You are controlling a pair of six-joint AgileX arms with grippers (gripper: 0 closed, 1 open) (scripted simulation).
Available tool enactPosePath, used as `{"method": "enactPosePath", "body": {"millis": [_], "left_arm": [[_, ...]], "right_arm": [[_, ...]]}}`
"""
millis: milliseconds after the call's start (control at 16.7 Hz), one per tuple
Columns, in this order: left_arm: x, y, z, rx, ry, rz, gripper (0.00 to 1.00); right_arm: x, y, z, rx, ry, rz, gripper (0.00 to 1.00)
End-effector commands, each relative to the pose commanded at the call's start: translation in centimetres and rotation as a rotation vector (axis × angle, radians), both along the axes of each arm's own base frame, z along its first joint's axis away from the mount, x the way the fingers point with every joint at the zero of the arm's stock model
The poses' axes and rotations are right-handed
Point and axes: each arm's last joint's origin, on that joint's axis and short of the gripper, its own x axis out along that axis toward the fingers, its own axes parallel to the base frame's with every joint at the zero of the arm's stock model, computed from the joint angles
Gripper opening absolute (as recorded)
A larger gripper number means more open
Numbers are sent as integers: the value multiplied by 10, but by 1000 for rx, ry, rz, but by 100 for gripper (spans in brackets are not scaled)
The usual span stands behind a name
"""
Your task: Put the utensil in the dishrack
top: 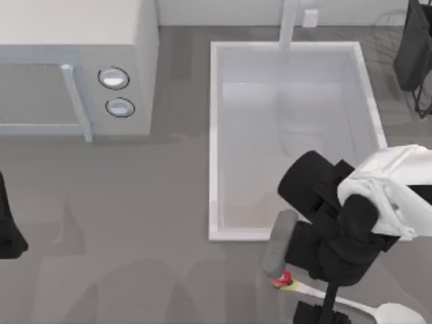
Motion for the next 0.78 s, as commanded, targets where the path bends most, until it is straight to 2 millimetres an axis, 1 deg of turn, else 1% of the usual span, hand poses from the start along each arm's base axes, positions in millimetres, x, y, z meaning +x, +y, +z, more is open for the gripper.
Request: {"method": "enactPosePath", "body": {"millis": [540, 600, 780], "left_arm": [[0, 0, 0, 0, 0, 0, 100], [0, 0, 0, 0, 0, 0, 100], [0, 0, 0, 0, 0, 0, 100]], "right_arm": [[0, 0, 0, 0, 0, 0, 2], [0, 0, 0, 0, 0, 0, 0], [0, 0, 0, 0, 0, 0, 0]]}}
